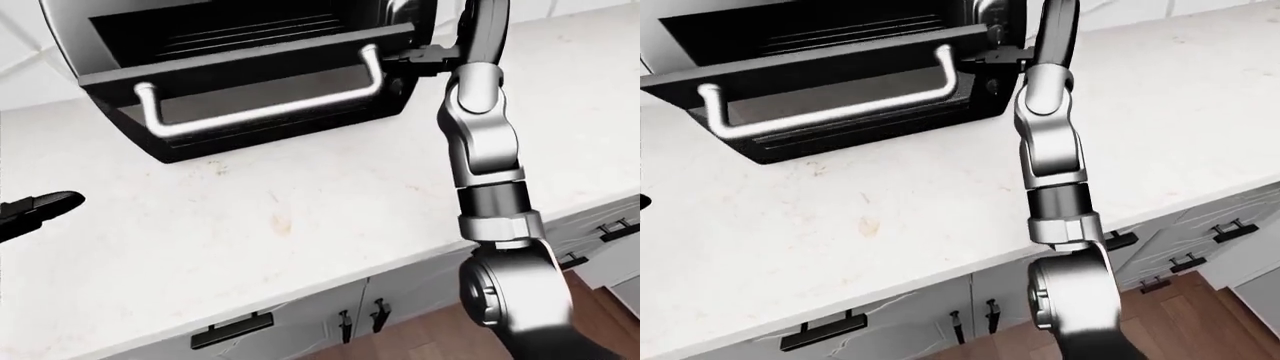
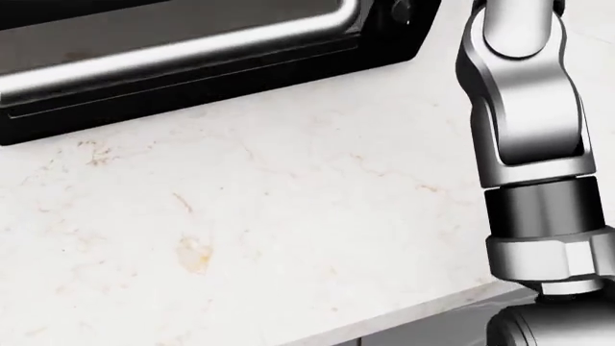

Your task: Close the toaster oven door.

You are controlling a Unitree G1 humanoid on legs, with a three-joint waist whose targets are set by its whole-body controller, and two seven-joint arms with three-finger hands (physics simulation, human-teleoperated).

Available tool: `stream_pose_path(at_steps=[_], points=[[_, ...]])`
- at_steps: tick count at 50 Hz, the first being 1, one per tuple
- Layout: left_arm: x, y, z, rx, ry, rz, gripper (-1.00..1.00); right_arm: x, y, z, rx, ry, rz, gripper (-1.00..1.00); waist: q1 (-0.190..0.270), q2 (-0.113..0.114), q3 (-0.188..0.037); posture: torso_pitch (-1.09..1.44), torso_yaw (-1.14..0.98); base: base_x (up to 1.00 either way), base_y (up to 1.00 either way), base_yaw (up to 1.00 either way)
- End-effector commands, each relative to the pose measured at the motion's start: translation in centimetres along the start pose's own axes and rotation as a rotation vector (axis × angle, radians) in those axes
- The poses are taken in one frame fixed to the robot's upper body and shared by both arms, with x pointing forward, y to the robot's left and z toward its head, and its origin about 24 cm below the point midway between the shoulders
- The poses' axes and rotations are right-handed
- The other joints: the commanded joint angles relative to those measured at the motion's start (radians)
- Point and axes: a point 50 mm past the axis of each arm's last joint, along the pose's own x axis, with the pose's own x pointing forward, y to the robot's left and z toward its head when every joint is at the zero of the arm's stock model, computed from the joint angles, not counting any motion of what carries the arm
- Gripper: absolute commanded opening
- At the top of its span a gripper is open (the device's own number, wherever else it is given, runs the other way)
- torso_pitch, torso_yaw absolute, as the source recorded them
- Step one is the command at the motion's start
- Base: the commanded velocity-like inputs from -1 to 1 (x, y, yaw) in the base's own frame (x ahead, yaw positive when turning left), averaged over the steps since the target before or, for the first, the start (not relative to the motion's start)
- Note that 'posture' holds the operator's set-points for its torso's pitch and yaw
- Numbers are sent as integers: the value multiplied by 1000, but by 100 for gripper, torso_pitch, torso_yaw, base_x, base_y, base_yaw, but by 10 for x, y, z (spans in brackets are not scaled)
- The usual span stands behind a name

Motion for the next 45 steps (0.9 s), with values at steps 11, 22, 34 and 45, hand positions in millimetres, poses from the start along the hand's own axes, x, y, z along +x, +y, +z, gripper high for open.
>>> stream_pose_path(at_steps=[11, 22, 34, 45], points=[[-7, -9, 17, 1, -74, -36, 100, 14, 2, 39, 49, -160, -29, 100, 3, 7, -28, 0, 0, 0, 0, 0], [-20, -28, 12, -9, -60, -111, 100, 20, 4, 32, 28, -152, -34, 100, 4, 2, -26, 0, 0, 0, 0, 0], [-35, -42, 18, -20, -60, -183, 100, 23, 5, 28, 14, -147, -38, 100, 4, -5, -26, 0, 0, 0, 0, 0], [-48, -57, 23, -43, -59, -257, 100, 26, 5, 29, 16, -150, -42, 100, 7, -7, -26, 0, 0, 0, 0, 0]])
